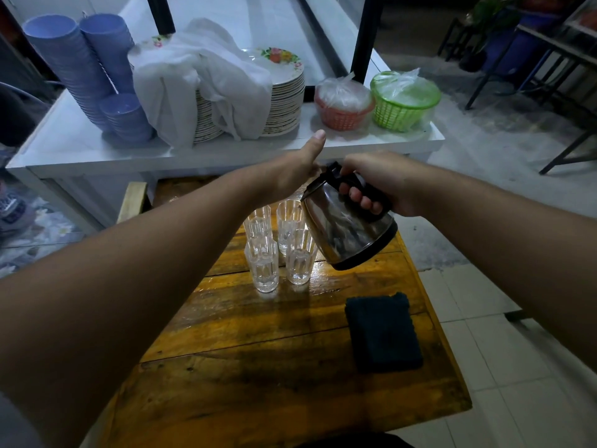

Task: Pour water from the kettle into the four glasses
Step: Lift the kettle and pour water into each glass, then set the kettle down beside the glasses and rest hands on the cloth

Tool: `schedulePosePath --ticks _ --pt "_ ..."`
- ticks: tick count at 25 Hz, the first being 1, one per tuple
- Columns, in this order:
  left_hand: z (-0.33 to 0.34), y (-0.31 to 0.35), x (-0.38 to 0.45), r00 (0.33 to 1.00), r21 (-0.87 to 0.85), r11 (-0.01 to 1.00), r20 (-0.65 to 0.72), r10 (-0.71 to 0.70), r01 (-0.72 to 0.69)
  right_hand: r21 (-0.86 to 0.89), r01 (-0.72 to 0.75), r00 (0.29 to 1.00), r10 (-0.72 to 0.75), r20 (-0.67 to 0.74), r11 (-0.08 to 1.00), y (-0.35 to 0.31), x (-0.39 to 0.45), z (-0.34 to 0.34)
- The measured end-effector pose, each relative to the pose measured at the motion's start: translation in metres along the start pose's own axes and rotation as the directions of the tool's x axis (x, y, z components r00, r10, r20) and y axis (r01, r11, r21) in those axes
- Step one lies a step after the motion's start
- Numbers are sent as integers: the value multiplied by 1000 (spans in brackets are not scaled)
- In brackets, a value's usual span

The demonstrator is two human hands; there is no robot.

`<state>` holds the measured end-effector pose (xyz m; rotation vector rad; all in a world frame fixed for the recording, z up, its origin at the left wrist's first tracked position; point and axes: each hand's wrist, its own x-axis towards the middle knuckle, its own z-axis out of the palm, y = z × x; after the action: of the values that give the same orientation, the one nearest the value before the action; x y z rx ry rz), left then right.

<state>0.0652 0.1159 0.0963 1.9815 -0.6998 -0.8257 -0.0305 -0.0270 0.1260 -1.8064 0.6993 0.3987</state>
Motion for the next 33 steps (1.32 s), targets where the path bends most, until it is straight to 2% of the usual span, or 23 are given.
schedulePosePath --ticks 4,9,12,14,17,20,24,27,30,33 --pt "5 0 6 996 17 999 -80 -42 43 174 80 996 -71 -57 981 30 -3 -9" --pt "32 16 14 998 56 998 -59 2 2 341 202 971 -142 -191 918 82 -1 -21" --pt "60 28 23 999 50 998 -40 -21 23 465 242 953 -119 -279 852 122 5 -19" --pt "81 31 31 999 90 995 -25 -45 47 478 270 937 -113 -331 836 150 13 -15" --pt "112 26 44 998 188 981 8 -60 57 531 327 928 -159 -336 782 186 25 -4" --pt "136 15 56 995 301 951 53 -84 65 586 269 952 -118 -283 764 215 41 5" --pt "160 -5 58 992 287 955 83 -99 72 574 261 957 -128 -262 776 243 54 13" --pt "181 -26 49 994 458 889 77 -76 32 499 265 955 -152 -255 825 265 61 17" --pt "196 -47 40 997 609 790 65 31 -65 466 225 967 -137 -214 856 281 63 19" --pt "209 -58 38 994 666 741 12 107 -88 414 210 965 -121 -231 885 280 57 18"
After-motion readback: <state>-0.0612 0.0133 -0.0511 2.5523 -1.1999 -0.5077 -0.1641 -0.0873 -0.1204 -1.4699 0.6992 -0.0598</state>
